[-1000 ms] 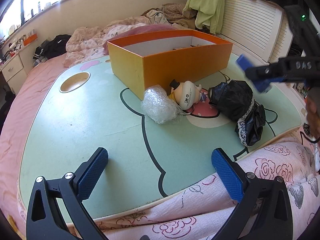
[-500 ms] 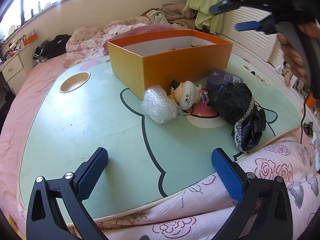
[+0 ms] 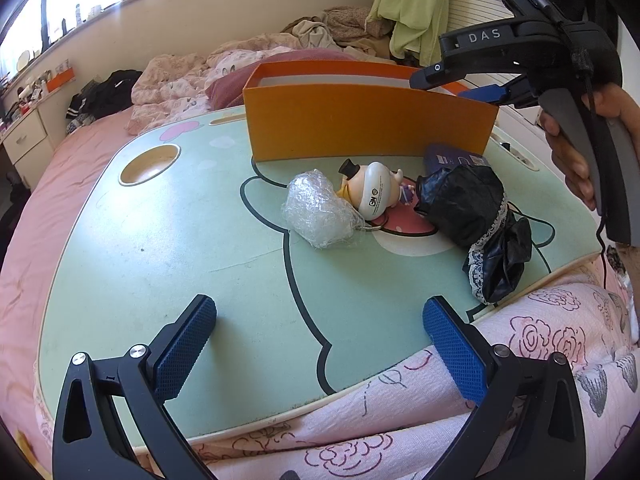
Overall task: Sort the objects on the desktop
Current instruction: 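Grasp the blue Durex tin with the right gripper, set it on the desk, then grasp the brown cigarette pack with the left gripper, place it beside the tin, then reach into the box with the right gripper and grasp the fur pompom, then lift the white fur pompom out and set it on the blue tin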
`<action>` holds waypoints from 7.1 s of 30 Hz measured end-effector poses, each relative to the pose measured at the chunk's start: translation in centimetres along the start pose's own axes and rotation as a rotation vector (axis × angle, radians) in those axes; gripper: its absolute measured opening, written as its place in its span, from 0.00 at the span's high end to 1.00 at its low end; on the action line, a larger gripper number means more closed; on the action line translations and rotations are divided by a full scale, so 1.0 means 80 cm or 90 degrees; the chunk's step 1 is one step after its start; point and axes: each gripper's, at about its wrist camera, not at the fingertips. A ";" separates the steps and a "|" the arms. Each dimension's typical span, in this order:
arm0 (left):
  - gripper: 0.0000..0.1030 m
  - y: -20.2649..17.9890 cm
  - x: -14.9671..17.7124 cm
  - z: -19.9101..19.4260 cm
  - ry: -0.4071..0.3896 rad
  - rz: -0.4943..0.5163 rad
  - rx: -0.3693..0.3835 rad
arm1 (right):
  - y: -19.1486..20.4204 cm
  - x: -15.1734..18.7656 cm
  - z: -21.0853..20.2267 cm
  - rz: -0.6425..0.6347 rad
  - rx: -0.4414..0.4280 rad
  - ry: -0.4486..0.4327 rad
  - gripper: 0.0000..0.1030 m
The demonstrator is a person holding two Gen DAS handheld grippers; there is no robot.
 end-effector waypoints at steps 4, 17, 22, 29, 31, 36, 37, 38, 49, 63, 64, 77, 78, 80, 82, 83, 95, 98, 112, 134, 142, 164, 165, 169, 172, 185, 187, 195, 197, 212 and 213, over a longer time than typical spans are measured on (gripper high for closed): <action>0.00 0.001 -0.001 0.001 -0.001 0.000 0.000 | -0.003 -0.003 -0.007 0.020 -0.030 0.005 0.32; 0.01 0.000 0.000 0.001 -0.001 0.000 0.000 | -0.016 0.111 -0.099 -0.047 -0.058 -0.012 0.21; 0.01 0.001 0.000 0.001 -0.001 0.000 0.000 | -0.029 0.169 -0.079 -0.076 0.024 0.010 0.21; 0.00 0.001 0.002 0.002 0.000 0.001 -0.001 | -0.039 0.192 -0.057 -0.109 0.080 -0.010 0.02; 0.00 0.001 0.002 0.002 0.000 0.001 -0.001 | -0.040 0.192 -0.056 -0.108 0.080 -0.011 0.01; 0.00 0.001 0.002 0.002 0.000 0.001 -0.001 | -0.042 0.192 -0.055 -0.107 0.080 -0.012 0.00; 0.00 0.001 0.002 0.002 0.000 0.001 -0.001 | -0.042 0.192 -0.055 -0.107 0.080 -0.012 0.00; 0.00 0.001 0.003 0.002 0.000 0.001 -0.001 | -0.041 0.192 -0.055 -0.106 0.080 -0.012 0.00; 0.01 0.001 0.002 -0.002 0.002 -0.007 -0.006 | -0.042 0.192 -0.055 -0.105 0.080 -0.012 0.00; 0.24 -0.017 -0.224 -0.003 -0.010 0.047 0.091 | -0.040 0.191 -0.054 -0.105 0.081 -0.015 0.00; 0.29 -0.022 -0.243 0.019 0.023 0.037 0.102 | -0.039 0.189 -0.053 -0.106 0.080 -0.015 0.00; 0.41 -0.058 -0.313 0.215 0.277 -0.015 0.077 | -0.035 0.192 -0.058 -0.112 0.067 -0.038 0.00; 0.44 -0.060 -0.308 0.222 0.291 -0.011 0.073 | -0.034 0.192 -0.057 -0.113 0.066 -0.038 0.00; 0.59 -0.062 -0.300 0.222 0.273 0.010 0.048 | -0.036 0.192 -0.057 -0.112 0.065 -0.037 0.00; 0.60 -0.056 -0.294 0.223 0.278 0.001 0.048 | -0.037 0.192 -0.057 -0.111 0.065 -0.038 0.00; 0.60 -0.054 -0.292 0.220 0.273 0.002 0.043 | -0.037 0.191 -0.057 -0.112 0.065 -0.038 0.00; 0.59 -0.027 -0.216 0.017 0.025 0.021 0.136 | -0.038 0.191 -0.057 -0.108 0.065 -0.033 0.00; 0.59 -0.029 -0.170 0.000 0.019 0.026 0.153 | -0.038 0.191 -0.058 -0.108 0.065 -0.033 0.00; 0.21 -0.013 -0.105 -0.033 -0.045 -0.019 0.047 | -0.036 0.190 -0.058 -0.108 0.065 -0.033 0.00; 0.00 -0.015 0.009 0.010 0.009 -0.003 -0.009 | -0.038 0.190 -0.061 -0.102 0.070 -0.032 0.00; 0.00 -0.014 0.010 0.008 0.008 -0.004 -0.009 | -0.058 0.157 -0.112 -0.061 0.061 -0.072 0.09; 0.00 -0.013 0.013 -0.001 -0.003 -0.008 -0.004 | 0.137 -0.062 0.136 0.083 -0.027 0.312 0.60; 0.00 -0.014 0.013 -0.001 -0.003 -0.008 -0.005 | 0.137 -0.061 0.143 0.087 -0.027 0.326 0.63; 0.00 -0.014 0.012 -0.002 -0.003 -0.011 -0.002 | 0.131 -0.060 0.143 0.102 -0.074 0.326 0.79; 0.00 -0.015 0.011 -0.002 -0.003 -0.010 -0.004 | 0.113 -0.059 0.132 0.106 -0.069 0.319 0.93; 0.00 -0.015 0.011 -0.001 -0.003 -0.010 -0.004 | 0.051 -0.072 -0.058 0.060 -0.155 0.110 0.93; 0.00 -0.015 0.011 -0.002 -0.003 -0.009 -0.004 | 0.042 -0.044 -0.079 0.037 -0.144 0.083 0.93; 0.00 -0.016 0.010 -0.001 -0.001 -0.010 -0.006 | 0.010 0.036 -0.057 -0.005 -0.099 0.095 0.88; 0.00 -0.016 0.010 -0.001 -0.001 -0.011 -0.006 | 0.011 0.036 -0.055 0.011 -0.117 0.089 0.65; 0.00 -0.015 0.011 -0.002 -0.002 -0.012 -0.007 | -0.050 0.145 -0.054 -0.001 0.019 -0.007 0.35; 0.00 -0.015 0.011 -0.001 0.000 -0.011 -0.009 | -0.044 0.154 -0.049 -0.035 0.045 -0.041 0.33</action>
Point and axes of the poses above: each gripper's, at about its wrist camera, not at the fingertips, and z roughly the way its jaws point, y to its left, x to its underside, and after that the axes turned 13 degrees about z, right-handed
